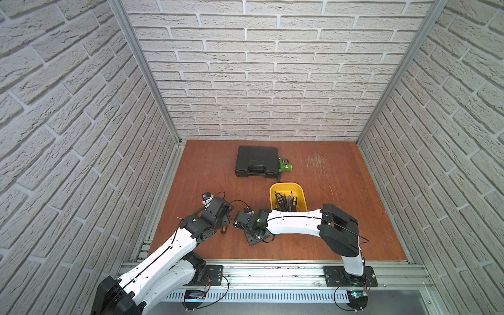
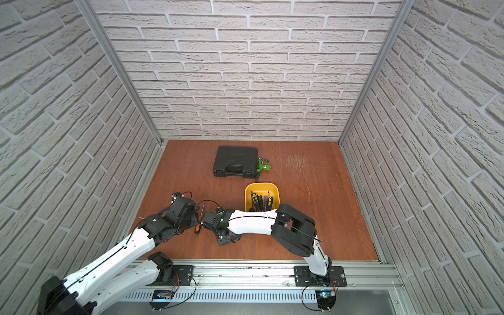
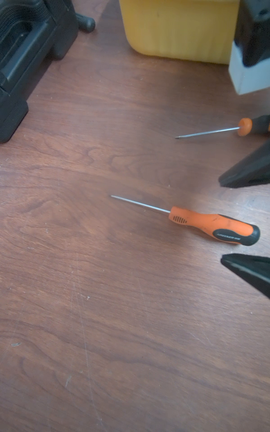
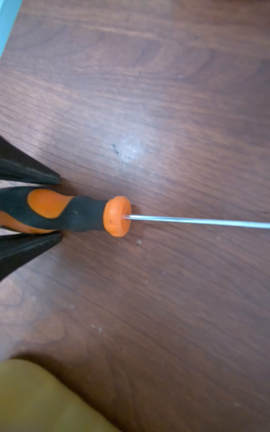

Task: Put the screwdriver on the desktop into the storage box
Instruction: Pick up the screwdriver from the center of the board.

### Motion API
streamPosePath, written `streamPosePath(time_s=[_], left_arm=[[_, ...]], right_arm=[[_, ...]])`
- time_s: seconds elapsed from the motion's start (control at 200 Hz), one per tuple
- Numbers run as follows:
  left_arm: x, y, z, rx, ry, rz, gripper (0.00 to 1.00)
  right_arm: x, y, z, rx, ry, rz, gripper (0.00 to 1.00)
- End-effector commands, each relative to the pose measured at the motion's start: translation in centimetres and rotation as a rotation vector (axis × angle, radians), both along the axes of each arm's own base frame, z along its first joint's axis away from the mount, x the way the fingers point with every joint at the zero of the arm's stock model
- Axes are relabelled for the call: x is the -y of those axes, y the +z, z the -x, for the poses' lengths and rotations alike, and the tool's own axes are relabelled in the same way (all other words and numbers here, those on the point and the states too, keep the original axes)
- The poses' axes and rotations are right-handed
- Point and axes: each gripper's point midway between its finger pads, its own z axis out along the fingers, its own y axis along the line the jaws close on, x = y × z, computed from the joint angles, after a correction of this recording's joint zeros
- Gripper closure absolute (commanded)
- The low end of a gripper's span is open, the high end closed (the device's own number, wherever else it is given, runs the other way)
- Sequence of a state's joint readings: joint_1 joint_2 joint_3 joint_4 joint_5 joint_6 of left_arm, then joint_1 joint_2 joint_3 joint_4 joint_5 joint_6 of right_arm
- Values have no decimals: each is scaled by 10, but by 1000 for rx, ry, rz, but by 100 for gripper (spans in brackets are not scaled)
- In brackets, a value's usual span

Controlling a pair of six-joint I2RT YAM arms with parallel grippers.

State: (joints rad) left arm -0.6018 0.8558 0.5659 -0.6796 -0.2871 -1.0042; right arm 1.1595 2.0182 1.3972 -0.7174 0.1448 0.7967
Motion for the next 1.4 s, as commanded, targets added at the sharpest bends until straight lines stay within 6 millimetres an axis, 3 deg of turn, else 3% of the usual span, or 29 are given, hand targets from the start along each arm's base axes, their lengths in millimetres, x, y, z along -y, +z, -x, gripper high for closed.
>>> streamPosePath(time_s=[0.0,0.46,0.985,1.24,1.26,1.395], left_arm=[[4,6,-5,26,-13,9,49],[5,-1,-3,15,-16,12,48],[7,-4,-4,7,-20,13,48],[6,-8,-3,-12,-22,-2,48],[6,-8,-3,-12,-24,-3,48],[5,-7,-3,-12,-23,-4,48]], right_arm=[[3,-11,-1,-8,-8,11,59],[11,-10,-8,10,-48,-7,54],[14,-2,-8,25,-51,-3,74],[12,-1,-7,31,-44,-3,95],[10,10,-8,44,-43,-28,97],[8,24,-9,72,-36,-58,98]])
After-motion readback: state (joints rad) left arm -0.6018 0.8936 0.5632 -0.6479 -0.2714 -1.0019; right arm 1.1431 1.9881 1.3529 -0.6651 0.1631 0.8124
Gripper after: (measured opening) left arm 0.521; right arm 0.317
